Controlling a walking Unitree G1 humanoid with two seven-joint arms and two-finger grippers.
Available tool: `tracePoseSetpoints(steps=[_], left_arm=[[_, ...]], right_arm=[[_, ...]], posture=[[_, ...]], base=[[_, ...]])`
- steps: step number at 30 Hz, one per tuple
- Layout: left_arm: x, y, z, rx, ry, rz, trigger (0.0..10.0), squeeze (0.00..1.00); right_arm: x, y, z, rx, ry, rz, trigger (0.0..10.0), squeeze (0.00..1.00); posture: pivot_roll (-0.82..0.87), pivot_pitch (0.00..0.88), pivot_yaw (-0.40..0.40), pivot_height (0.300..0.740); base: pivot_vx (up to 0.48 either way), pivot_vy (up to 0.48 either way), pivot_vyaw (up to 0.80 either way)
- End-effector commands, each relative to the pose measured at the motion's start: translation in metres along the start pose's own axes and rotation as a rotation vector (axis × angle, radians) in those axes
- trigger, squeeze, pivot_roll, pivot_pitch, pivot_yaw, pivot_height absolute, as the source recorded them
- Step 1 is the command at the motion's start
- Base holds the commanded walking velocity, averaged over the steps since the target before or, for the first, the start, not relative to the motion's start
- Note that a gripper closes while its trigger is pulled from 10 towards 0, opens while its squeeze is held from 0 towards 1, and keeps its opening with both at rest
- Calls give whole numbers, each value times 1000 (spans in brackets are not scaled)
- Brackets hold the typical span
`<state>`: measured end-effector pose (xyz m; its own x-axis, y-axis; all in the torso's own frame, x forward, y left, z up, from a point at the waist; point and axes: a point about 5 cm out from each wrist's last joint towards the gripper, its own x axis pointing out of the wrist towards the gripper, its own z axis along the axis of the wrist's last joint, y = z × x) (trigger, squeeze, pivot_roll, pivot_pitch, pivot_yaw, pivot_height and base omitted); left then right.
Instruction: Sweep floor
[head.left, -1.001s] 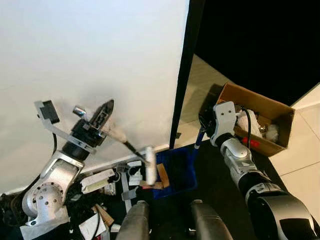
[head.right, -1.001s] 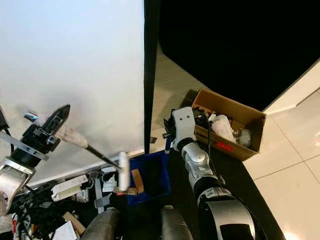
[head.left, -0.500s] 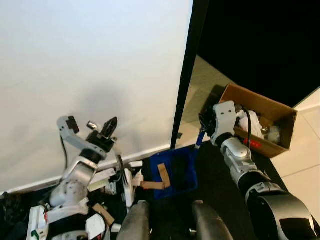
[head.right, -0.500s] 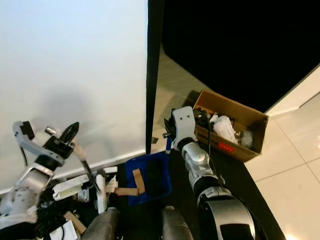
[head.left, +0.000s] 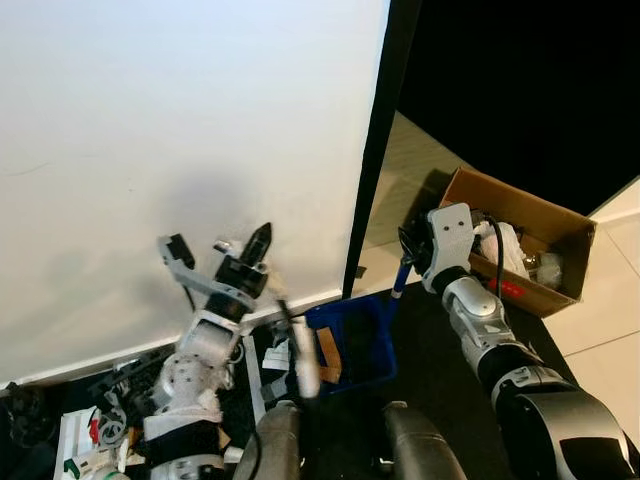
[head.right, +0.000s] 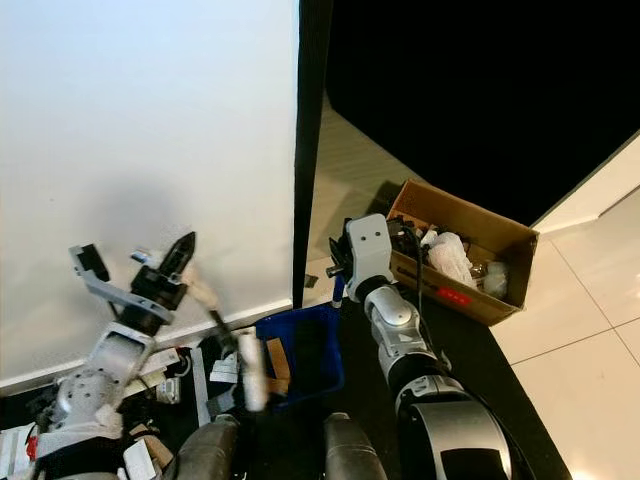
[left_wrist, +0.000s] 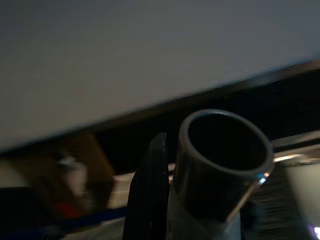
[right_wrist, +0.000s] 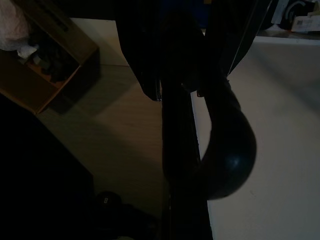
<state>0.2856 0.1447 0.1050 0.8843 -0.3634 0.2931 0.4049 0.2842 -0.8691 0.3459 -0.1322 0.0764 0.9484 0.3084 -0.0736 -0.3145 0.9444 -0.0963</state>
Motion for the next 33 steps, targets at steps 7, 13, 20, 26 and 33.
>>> tracePoseSetpoints(steps=[7, 13, 20, 26, 33], left_arm=[[5, -8, -11, -109, -21, -46, 10000, 0], [3, -24, 12, 7, 13, -104, 10000, 0], [-22, -37, 59, 296, 72, -45, 10000, 0], [-43, -42, 86, 457, 110, 24, 10000, 0], [-44, -37, 92, 558, 123, 84, 10000, 0]], right_arm=[[-13, 8, -30, 43, 131, 13, 10000, 0], [-13, 8, -29, 44, 130, 12, 10000, 0], [-13, 9, -30, 47, 128, 13, 10000, 0], [-13, 8, -30, 48, 128, 14, 10000, 0], [-13, 7, -29, 46, 129, 12, 10000, 0]], posture=[[16, 214, 18, 740], [19, 215, 19, 740], [43, 222, 27, 740], [56, 224, 24, 740], [48, 223, 24, 740]], base=[[0, 0, 0], [0, 0, 0], [0, 0, 0], [0, 0, 0], [0, 0, 0]])
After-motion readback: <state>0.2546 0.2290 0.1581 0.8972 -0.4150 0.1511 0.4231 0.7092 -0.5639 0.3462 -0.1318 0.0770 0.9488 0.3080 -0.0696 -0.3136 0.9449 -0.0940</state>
